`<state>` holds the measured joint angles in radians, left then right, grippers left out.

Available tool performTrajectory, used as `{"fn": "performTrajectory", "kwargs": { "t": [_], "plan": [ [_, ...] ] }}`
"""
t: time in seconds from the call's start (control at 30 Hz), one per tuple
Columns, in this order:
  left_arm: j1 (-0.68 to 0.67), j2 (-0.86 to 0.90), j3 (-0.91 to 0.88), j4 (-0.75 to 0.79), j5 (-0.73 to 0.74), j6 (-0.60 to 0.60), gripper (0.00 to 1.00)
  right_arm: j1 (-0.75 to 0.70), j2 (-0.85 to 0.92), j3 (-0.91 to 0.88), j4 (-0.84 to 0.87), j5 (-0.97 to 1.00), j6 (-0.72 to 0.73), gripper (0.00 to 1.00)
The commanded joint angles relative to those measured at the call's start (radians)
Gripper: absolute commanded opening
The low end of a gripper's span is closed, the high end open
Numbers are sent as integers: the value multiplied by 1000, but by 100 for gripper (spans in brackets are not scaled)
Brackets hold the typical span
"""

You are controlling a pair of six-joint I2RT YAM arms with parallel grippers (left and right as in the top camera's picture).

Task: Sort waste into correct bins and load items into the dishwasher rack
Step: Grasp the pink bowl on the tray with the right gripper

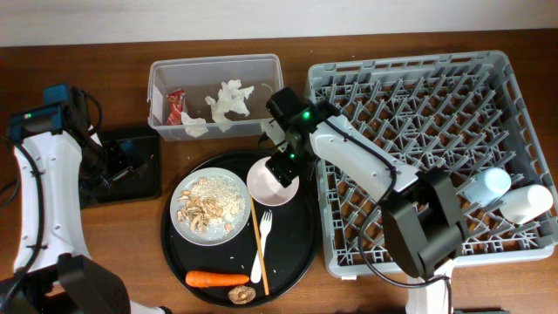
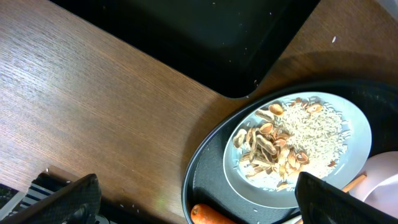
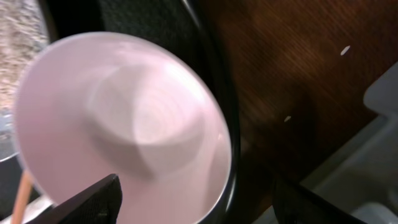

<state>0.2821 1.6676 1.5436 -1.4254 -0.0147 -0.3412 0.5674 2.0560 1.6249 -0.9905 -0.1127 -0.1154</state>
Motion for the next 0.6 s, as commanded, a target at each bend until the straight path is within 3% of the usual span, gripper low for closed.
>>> {"fn": "performTrajectory", "kwargs": {
  "t": [0.0,0.03,0.23,0.3,0.5,0.57],
  "plan": [
    [2,-13,2,0,0,-13,99,3,34,1,4,28,1,79],
    [2,-13,2,-1,0,-13,99,3,34,1,8,28,2,75],
    [2,-13,2,-2,0,-13,99,3,34,-63,65,28,19,73],
    [2,-13,2,-1,0,-13,99,3,34,-90,75,28,19,67],
    [2,-13,2,-1,0,-13,99,3,32,-88,74,28,27,18],
    [2,-13,2,0,0,-13,99,3,19,-79,59,28,32,9]
  ]
}}
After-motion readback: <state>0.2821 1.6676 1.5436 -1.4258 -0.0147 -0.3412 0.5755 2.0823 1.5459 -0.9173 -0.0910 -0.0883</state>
